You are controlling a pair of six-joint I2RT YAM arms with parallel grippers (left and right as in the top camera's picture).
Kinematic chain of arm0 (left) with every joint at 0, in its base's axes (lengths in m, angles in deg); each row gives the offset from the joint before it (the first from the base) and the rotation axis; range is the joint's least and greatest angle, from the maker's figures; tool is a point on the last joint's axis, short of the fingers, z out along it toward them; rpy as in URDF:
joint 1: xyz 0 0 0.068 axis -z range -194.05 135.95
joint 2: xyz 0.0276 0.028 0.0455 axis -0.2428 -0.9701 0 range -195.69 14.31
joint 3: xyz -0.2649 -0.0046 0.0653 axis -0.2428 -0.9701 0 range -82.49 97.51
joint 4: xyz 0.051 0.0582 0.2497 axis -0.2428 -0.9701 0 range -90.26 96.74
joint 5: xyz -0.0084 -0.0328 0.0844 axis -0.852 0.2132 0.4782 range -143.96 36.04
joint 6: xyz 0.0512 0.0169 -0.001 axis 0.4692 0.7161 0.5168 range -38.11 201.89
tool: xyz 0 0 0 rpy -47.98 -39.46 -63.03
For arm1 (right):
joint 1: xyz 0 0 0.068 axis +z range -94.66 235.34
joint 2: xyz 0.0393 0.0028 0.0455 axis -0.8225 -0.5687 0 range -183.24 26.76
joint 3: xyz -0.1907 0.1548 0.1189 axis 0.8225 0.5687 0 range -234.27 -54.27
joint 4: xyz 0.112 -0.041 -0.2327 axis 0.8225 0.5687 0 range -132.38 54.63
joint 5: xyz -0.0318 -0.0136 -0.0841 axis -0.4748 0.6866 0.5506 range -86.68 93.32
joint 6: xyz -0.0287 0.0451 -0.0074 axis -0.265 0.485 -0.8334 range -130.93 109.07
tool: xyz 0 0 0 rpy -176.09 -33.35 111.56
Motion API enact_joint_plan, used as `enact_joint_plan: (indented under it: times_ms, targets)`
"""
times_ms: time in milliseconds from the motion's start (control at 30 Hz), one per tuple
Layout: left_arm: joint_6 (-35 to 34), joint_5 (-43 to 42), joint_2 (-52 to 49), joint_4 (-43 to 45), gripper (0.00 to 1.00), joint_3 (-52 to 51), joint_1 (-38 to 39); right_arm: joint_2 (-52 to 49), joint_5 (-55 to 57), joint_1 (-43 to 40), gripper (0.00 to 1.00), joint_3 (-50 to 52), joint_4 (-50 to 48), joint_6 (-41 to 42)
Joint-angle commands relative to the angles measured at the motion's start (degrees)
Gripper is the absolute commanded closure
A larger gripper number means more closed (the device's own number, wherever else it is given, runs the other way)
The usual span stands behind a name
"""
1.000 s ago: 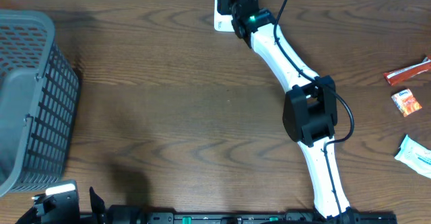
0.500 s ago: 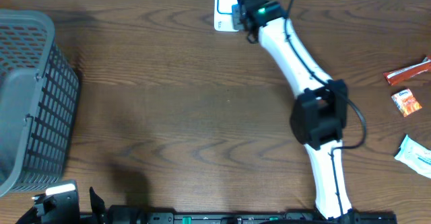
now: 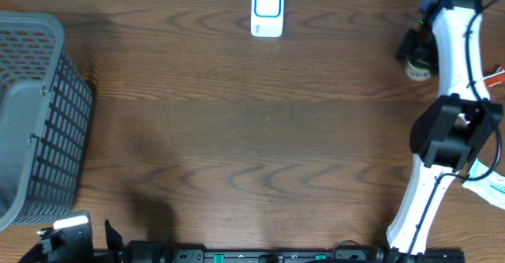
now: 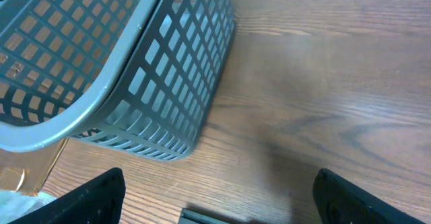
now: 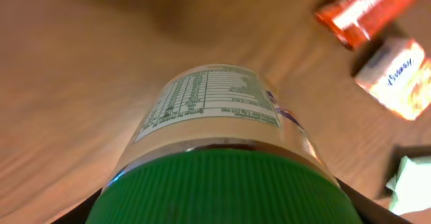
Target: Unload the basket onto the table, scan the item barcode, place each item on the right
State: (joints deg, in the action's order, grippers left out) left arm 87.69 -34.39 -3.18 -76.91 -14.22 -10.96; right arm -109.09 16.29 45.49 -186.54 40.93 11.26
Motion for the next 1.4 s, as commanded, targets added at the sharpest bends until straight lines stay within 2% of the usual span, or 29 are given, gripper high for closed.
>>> enact_joint_plan:
  times_ms: [0,267,333,367,600,800,933,1100,1367]
  targets:
    - [-0.55,-0.07,0.31,-0.09,0.11,0.2,-0.28,-4.81,-1.25,-3.58,0.45,0.39,0.39,1.36]
    - [-0.55,-0.07,0.31,-0.09,0.11,0.2,-0.28,-9.14,-1.31,-13.25,0.45,0.39,0.98,2.58]
    - [-0.55,-0.07,0.31,-0.07,0.11,0.2,-0.28,-9.14,-2.14,-14.99,0.27,0.39,1.09,3.5]
    - [-0.55,-0.07,0.31,-0.09,0.11,0.2,-0.28,-9.11,-3.8,-15.67,0.01,0.35,1.36,3.45]
    - [-0.55,-0.09,0.31,-0.07,0.11,0.2,-0.28,-2.03,-9.9,-15.56,0.01,-3.32,5.7,2.78]
    - [-0.55,-0.07,0.31,-0.07,0.11,0.2,-0.28,17.51,-11.56,-14.49,0.01,-6.25,9.27,3.41]
    - [-0.55,-0.07,0.31,-0.09,0.11,0.2,-0.28,35.36,-19.28,-13.81,0.01,-5.95,14.03,-3.61]
    - [-0.55,-0.07,0.31,-0.09,0.11,0.2,-0.28,58.73,-19.82,-13.35,0.01,-0.35,13.99,-8.92]
    - [-0.55,-0.07,0.31,-0.07,0.11,0.2,-0.28,93.83,-16.85,-12.85,0.01,8.13,13.97,-9.79]
